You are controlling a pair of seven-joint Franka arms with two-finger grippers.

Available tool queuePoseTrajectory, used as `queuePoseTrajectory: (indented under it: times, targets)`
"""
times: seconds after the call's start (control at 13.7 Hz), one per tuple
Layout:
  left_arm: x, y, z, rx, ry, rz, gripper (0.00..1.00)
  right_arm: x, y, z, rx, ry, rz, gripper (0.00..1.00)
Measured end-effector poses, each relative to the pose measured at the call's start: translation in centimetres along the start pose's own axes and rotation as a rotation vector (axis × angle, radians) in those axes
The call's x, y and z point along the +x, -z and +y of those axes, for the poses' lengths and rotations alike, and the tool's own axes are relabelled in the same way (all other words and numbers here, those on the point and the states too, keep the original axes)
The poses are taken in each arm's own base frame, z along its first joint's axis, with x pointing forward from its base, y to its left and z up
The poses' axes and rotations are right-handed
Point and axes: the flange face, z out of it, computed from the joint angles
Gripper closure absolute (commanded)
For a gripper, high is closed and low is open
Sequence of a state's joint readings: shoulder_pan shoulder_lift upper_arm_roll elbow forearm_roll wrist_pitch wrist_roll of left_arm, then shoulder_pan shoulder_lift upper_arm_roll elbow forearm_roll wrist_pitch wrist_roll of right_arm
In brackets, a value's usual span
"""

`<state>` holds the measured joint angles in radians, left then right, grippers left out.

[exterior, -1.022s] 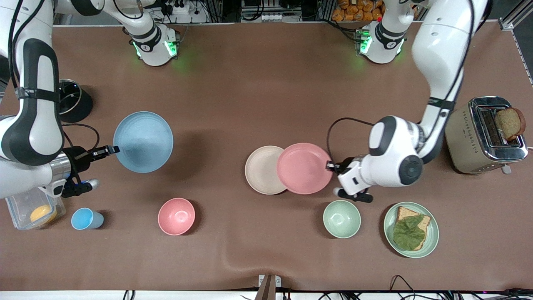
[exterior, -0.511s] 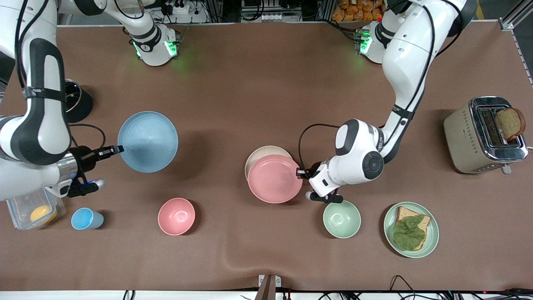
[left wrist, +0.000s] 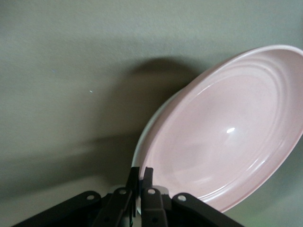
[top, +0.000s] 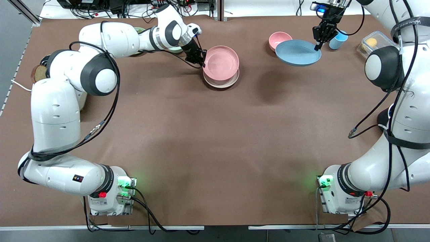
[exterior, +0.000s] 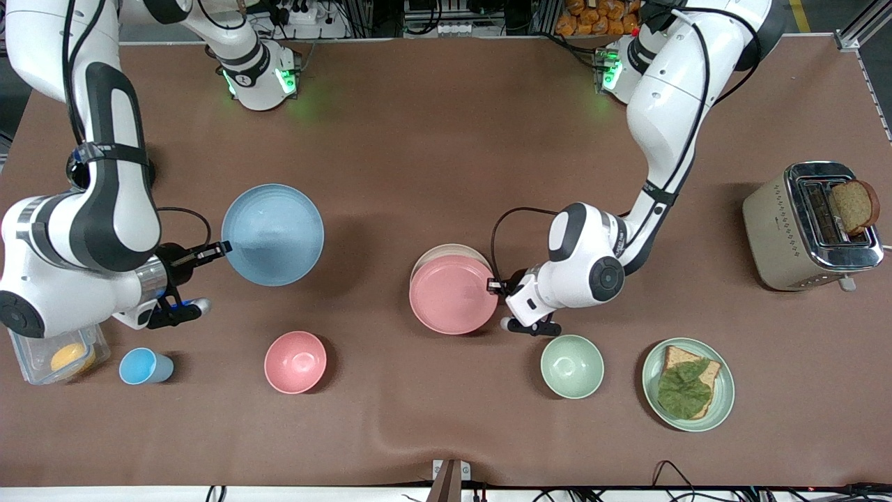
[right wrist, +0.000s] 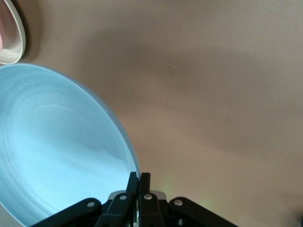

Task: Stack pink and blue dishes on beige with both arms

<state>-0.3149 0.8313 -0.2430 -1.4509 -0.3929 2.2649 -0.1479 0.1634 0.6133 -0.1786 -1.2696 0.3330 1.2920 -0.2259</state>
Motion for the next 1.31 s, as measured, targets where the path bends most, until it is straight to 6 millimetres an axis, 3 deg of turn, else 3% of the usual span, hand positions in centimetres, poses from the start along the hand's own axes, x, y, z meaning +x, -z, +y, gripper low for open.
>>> queuePoseTrajectory:
  times: [0.07, 0.15, 0.22, 0.44, 0.58, 0.73, 0.95, 1.09, 1.31]
  targets:
    - [-0.2, -0.4, 0.2, 0.002, 0.012, -0.006, 1.00, 0.1, -0.1, -0.3, -0.002, -0.006, -0.002, 1.00]
    - [-0.4, -0.9, 0.3, 0.004, 0.030, -0.013, 0.40, 0.2, -0.3, -0.8, -0.007, -0.012, -0.004, 1.00]
    - [-0.6, -1.3, 0.3, 0.007, 0.045, -0.020, 0.00, 0.3, -0.5, -1.5, -0.012, -0.016, -0.006, 1.00]
    - [-0.8, -1.7, 0.1, 0.012, 0.049, -0.027, 0.00, 1.0, -1.0, -3.6, -0.032, -0.032, 0.004, 1.00]
    - [-0.3, 0.1, 0.1, 0.065, -0.004, 0.005, 0.00, 1.8, -1.8, -5.9, -0.052, -0.057, 0.019, 1.00]
    - [0.4, 4.1, 0.0, 0.148, -0.068, 0.048, 0.00, 3.0, -3.1, -9.4, -0.070, -0.090, 0.054, 1.00]
    - [0.9, 10.6, -0.3, 0.183, -0.082, 0.104, 0.00, 5.2, -6.5, -16.3, -0.073, -0.123, 0.109, 1.00]
    - [1.3, 13.5, -1.3, 0.253, -0.111, 0.149, 0.00, 6.5, -9.2, -20.4, -0.080, -0.143, 0.149, 1.00]
    - [2.0, 16.7, -4.5, 0.406, -0.154, 0.185, 0.00, 8.3, -13.6, -25.6, -0.083, -0.167, 0.214, 1.00]
